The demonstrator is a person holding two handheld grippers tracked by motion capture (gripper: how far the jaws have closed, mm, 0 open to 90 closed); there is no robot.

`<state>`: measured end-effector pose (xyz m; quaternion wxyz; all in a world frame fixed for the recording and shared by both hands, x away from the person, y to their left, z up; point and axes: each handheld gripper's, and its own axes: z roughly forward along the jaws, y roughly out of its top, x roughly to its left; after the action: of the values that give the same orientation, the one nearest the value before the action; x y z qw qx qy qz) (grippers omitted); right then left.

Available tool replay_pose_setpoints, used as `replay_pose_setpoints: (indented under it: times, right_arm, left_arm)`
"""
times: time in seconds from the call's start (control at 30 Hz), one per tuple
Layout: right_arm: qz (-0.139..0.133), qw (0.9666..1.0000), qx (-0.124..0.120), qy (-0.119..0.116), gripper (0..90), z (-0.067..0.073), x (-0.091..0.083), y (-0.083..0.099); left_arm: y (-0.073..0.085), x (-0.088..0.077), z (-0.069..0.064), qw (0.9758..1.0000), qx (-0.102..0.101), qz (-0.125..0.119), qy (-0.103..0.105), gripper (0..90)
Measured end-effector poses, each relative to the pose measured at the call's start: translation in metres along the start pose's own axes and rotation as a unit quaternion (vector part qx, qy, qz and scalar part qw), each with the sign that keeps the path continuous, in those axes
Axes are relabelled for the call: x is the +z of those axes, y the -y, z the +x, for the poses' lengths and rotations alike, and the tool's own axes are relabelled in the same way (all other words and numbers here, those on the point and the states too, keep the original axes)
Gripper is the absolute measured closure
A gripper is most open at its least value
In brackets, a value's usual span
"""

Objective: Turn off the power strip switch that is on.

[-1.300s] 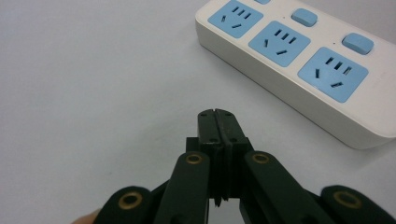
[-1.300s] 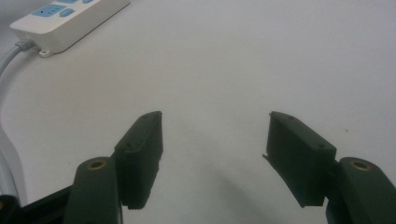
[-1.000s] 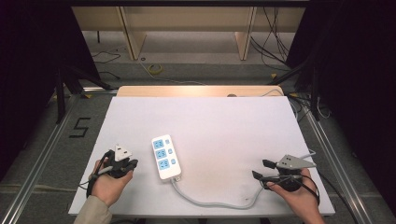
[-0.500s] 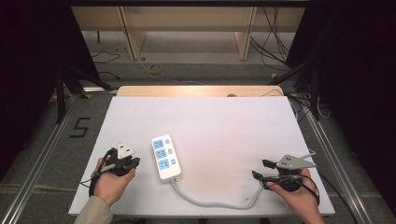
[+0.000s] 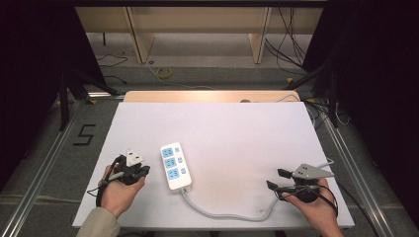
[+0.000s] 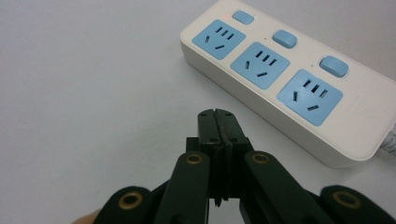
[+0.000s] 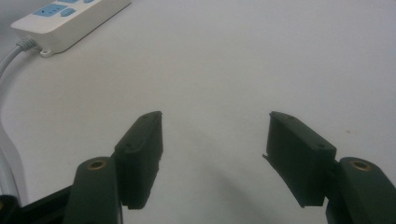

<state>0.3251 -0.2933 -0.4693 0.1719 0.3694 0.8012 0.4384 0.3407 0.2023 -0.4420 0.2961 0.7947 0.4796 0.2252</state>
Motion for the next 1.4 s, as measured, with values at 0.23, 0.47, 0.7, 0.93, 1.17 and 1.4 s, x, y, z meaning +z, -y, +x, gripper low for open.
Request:
replay_pose_setpoints:
  times: [0.23,0.47,0.7,0.93,1.17,1.4]
  right_arm:
    - [0.0,1.0,0.0,0.0,37.1,0.0,0.0,0.0]
    - [0.0,1.0,0.0,0.0,37.1,0.0,0.0,0.0]
    - [-0.001,1.0,0.0,0.0,37.1,0.0,0.0,0.0]
    - [0.0,1.0,0.0,0.0,37.1,0.0,0.0,0.0]
    - [0.0,1.0,0.001,0.0,37.1,0.0,0.0,0.0]
    - [-0.001,1.0,0.002,0.0,37.1,0.0,0.0,0.0]
  left_arm:
    - [-0.002,0.001,-0.001,1.0,0.002,0.003,0.001,89.8]
    - [-0.005,0.003,-0.002,1.0,0.002,0.003,0.003,89.8]
    - [-0.007,0.003,-0.001,1.0,0.003,0.005,0.004,89.8]
    - [-0.009,0.004,-0.002,1.0,0.003,0.005,0.005,89.8]
    - [-0.011,0.005,-0.003,0.9999,0.005,0.007,0.007,89.8]
    - [-0.014,0.007,-0.004,0.9999,0.007,0.007,0.008,89.8]
